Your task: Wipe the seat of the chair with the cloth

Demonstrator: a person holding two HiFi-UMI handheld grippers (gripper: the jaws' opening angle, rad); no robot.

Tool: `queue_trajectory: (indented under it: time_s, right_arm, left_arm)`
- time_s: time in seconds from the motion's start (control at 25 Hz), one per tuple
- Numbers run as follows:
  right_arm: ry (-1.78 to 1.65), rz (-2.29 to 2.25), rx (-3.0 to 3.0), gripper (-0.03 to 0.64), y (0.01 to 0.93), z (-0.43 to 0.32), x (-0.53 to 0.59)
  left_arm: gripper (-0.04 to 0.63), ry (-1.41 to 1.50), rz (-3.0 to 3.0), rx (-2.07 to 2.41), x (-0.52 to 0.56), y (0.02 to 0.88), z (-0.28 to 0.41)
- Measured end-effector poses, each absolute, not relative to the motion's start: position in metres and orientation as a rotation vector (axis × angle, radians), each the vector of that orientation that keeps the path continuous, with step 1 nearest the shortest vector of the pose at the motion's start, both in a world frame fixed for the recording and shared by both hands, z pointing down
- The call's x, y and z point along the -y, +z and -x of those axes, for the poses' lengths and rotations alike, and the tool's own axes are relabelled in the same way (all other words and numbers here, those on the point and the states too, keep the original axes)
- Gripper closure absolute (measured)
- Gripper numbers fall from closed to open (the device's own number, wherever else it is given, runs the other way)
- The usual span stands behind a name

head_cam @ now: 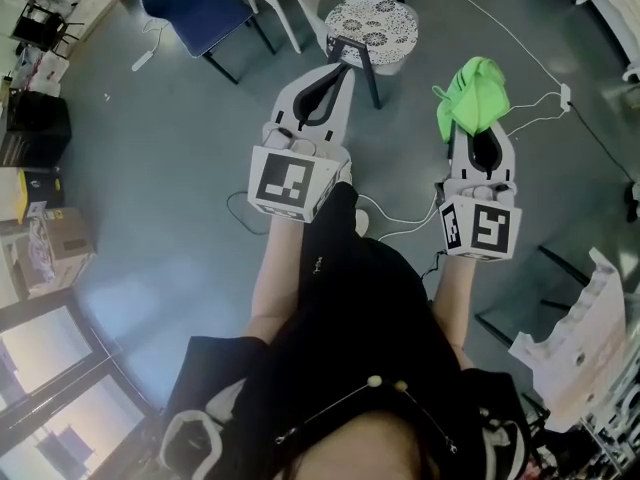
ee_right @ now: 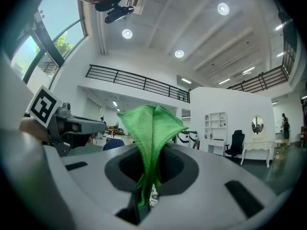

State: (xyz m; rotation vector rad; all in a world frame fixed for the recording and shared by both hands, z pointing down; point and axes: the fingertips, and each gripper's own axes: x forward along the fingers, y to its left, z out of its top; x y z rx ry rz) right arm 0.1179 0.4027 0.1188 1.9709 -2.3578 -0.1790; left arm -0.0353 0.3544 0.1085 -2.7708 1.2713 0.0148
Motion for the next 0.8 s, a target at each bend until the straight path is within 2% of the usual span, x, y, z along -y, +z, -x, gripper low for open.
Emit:
queue_trajectory:
  time_s: [0.4, 0.8]
  right_arm:
    - [-0.161, -1.956, 2.286, 0.568, 0.141, -0.138, -0.318]
    - [-0.177, -1.915, 2.273, 0.568, 0.15, -0.134, -0.136]
  left_arm:
    - [0.591, 0.056, 2.813, -1.268, -0.255, 0.122, 0.016]
    - [0.589, -0.033, 2.822, -1.237, -0.081, 0.137, 0.01]
